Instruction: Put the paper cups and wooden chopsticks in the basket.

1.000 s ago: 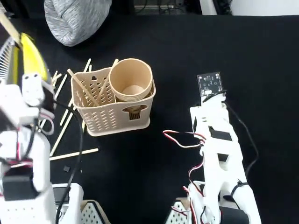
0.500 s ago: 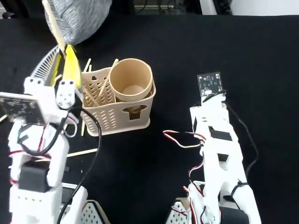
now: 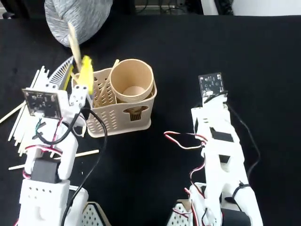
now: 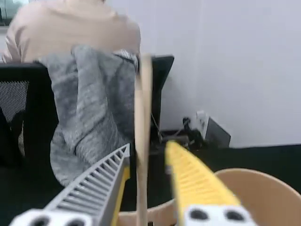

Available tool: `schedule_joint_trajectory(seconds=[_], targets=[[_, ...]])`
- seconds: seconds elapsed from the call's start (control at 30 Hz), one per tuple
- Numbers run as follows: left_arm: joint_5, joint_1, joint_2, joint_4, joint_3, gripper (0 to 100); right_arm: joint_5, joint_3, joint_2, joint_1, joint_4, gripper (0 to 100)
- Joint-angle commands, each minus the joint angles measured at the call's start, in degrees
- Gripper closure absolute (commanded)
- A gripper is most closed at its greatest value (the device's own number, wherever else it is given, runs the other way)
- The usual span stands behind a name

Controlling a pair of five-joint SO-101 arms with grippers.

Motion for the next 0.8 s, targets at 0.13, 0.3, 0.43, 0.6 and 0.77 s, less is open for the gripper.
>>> schedule_joint_trajectory(seconds=[0.13,0.3,0.43,0.6,0.77], targets=[[0.00,-7.25,0.79,24.18,-17.36,74,0.35,-0.22,0.04,0.70,-0.97,98.3],[-2.73,-20.18,10.46,34.55,-28.79,74,0.35,-0.22,0.04,0.70,-0.97,98.3],[-8.18,-29.93,23.56,40.18,-36.44,74,0.35,-0.22,0.04,0.70,-0.97,98.3],[-17.85,-35.74,43.69,41.85,-43.91,74,0.35,-0.22,0.04,0.70,-0.97,98.3],[-31.82,-36.97,63.91,41.67,-51.82,74,0.35,-0.22,0.04,0.70,-0.88,98.3]])
